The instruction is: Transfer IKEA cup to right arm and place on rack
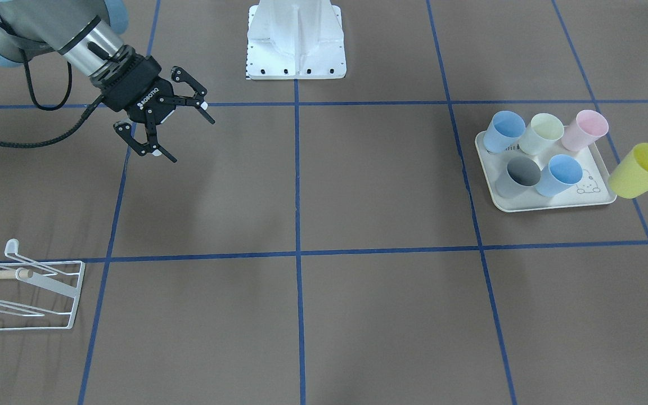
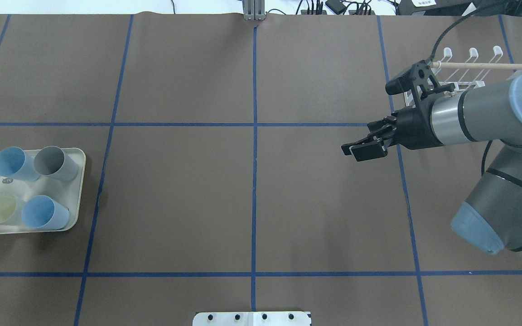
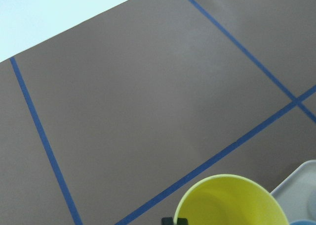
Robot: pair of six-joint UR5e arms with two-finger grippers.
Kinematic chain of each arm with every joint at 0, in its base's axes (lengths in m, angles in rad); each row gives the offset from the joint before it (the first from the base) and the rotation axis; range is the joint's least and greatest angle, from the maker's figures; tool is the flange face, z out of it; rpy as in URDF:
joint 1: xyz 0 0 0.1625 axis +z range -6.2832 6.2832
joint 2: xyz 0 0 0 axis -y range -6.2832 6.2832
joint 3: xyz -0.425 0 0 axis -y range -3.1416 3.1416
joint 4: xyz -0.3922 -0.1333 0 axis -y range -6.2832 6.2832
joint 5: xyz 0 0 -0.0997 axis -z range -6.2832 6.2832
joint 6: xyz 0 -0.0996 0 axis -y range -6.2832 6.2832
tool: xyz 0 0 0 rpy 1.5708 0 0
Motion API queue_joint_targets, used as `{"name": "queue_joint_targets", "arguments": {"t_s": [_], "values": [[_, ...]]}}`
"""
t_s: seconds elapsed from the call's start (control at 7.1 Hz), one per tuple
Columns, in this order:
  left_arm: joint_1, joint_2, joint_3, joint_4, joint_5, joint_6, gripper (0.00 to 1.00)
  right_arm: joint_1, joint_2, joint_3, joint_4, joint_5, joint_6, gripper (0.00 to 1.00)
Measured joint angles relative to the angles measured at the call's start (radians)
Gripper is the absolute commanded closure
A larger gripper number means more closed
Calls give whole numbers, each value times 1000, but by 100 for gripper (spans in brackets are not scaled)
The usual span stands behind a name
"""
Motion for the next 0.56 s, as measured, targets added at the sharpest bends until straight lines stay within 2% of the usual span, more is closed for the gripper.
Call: {"name": "queue_joint_targets", "arguments": {"t_s": [0.14, 0.28, 0.42, 0.56], "values": [[4, -5, -99, 41, -34, -163, 100, -45, 6, -28, 91, -69, -39, 1], [19, -10, -169, 49, -83, -308, 100, -84, 19, -49, 149, -100, -64, 2], [54, -15, -219, 17, -126, -461, 100, -120, 45, -58, 174, -113, -82, 2], [112, -24, -243, -71, -141, -639, 100, -158, 73, -61, 183, -132, -107, 2]]}}
